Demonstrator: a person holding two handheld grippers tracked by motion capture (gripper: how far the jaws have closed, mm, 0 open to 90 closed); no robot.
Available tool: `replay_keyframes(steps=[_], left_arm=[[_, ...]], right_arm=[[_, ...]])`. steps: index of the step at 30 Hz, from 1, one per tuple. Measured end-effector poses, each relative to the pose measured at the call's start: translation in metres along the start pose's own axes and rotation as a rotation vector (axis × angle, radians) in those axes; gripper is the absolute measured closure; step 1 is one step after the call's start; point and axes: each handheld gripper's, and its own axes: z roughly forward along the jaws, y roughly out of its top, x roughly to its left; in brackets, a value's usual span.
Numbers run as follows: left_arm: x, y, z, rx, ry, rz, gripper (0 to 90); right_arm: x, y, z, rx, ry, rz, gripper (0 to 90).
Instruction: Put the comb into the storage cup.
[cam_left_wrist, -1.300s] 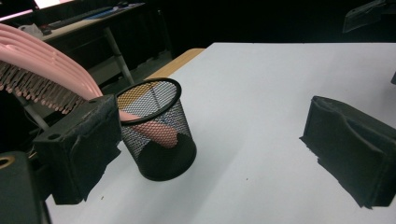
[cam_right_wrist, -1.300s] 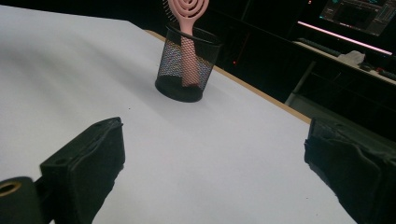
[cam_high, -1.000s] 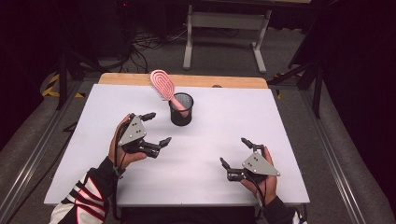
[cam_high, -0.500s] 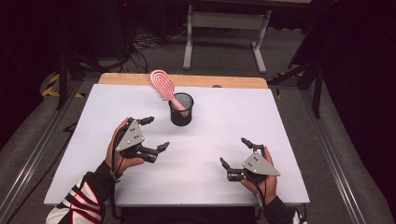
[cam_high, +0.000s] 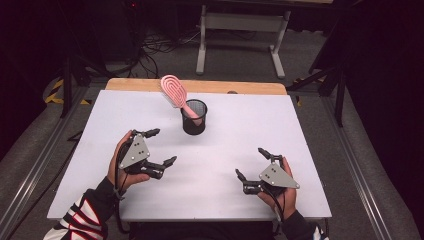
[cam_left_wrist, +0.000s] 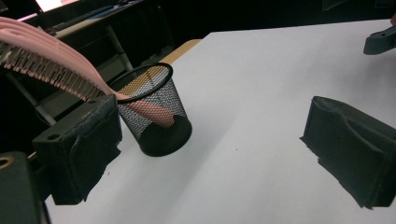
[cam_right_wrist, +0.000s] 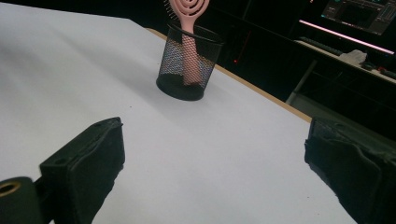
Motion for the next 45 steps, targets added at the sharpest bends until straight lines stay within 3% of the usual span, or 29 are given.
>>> replay_keyframes(steps=[10, 15, 45], left_arm=[[-0.003, -0.007, -0.005, 0.017, 0.009, 0.009, 5.4], [-0.005, -0.008, -0.008, 0.029, 0.015, 0.043, 5.4], [-0.004, -0.031, -0.027, 0.078, 0.044, 0.028, 5.3]], right_arm=[[0.0, 0.0, 0.0, 0.0, -0.001, 0.001, 5.9], [0.0, 0.0, 0.0, 0.0, 0.0, 0.0, 5.9], [0.0, -0.001, 0.0, 0.006, 0.004, -0.005, 5.8]])
